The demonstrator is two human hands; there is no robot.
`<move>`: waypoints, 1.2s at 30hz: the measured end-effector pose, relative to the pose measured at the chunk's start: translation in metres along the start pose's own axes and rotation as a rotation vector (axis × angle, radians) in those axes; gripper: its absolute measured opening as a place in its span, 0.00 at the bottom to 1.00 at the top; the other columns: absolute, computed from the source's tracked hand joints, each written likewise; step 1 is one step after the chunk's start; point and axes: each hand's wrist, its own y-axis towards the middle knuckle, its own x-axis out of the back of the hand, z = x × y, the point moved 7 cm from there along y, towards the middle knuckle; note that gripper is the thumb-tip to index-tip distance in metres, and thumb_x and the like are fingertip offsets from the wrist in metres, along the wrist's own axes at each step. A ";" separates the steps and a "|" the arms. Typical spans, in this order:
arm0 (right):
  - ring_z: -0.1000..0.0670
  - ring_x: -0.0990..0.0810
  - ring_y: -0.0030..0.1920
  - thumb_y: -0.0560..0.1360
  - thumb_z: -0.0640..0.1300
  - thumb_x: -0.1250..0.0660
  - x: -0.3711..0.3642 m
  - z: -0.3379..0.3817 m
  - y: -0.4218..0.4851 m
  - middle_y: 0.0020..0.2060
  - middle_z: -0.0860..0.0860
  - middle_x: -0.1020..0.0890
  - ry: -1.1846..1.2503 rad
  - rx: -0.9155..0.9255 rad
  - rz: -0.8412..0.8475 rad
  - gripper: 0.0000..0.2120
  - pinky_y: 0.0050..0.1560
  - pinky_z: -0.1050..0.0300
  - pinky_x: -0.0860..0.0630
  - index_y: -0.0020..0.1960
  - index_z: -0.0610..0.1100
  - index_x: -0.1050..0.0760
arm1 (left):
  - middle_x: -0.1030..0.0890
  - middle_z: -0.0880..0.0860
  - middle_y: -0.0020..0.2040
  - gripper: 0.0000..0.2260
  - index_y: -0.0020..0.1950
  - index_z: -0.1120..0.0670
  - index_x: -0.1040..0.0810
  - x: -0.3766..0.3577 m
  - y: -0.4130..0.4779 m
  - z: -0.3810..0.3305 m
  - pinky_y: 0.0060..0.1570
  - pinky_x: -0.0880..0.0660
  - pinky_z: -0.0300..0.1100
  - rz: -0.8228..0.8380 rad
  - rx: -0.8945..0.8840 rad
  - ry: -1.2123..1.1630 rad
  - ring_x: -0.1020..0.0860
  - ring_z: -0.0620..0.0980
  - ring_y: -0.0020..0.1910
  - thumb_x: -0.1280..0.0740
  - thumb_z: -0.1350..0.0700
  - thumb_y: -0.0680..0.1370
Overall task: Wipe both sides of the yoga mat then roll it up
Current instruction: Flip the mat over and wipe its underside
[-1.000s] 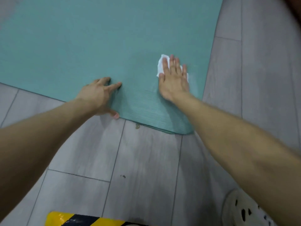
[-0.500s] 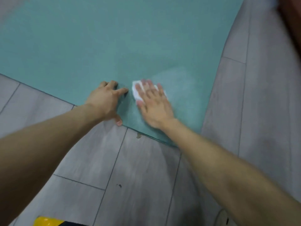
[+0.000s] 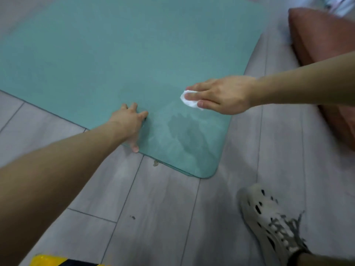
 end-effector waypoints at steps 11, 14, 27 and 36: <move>0.45 0.49 0.85 0.88 0.53 0.53 -0.133 -0.006 0.073 0.85 0.48 0.44 0.208 -0.139 -0.347 0.26 0.82 0.36 0.50 0.85 0.51 0.45 | 0.36 0.55 0.74 0.65 0.80 0.48 0.39 0.010 -0.002 -0.038 0.68 0.31 0.70 0.175 0.327 -0.123 0.36 0.58 0.76 0.37 0.12 0.51; 0.46 0.52 0.85 0.88 0.53 0.52 -0.160 0.021 0.076 0.85 0.48 0.47 0.238 -0.100 -0.454 0.28 0.82 0.36 0.52 0.86 0.52 0.50 | 0.32 0.54 0.71 0.65 0.77 0.50 0.34 0.010 0.003 -0.052 0.68 0.29 0.63 0.158 0.351 -0.090 0.34 0.56 0.74 0.37 0.12 0.50; 0.48 0.61 0.85 0.83 0.69 0.61 -0.181 -0.201 0.046 0.86 0.48 0.56 0.454 -0.517 -0.393 0.39 0.84 0.42 0.62 0.86 0.49 0.57 | 0.34 0.58 0.71 0.38 0.76 0.41 0.32 0.019 0.058 -0.065 0.69 0.28 0.61 -0.059 0.562 -0.573 0.36 0.65 0.72 0.40 0.28 0.68; 0.46 0.51 0.85 0.86 0.63 0.53 -0.162 -0.016 0.076 0.85 0.47 0.45 0.305 0.060 -0.530 0.35 0.82 0.41 0.49 0.86 0.44 0.49 | 0.33 0.57 0.72 0.26 0.74 0.34 0.29 0.030 0.064 -0.032 0.73 0.32 0.60 0.020 0.465 -0.590 0.35 0.63 0.73 0.38 0.54 0.78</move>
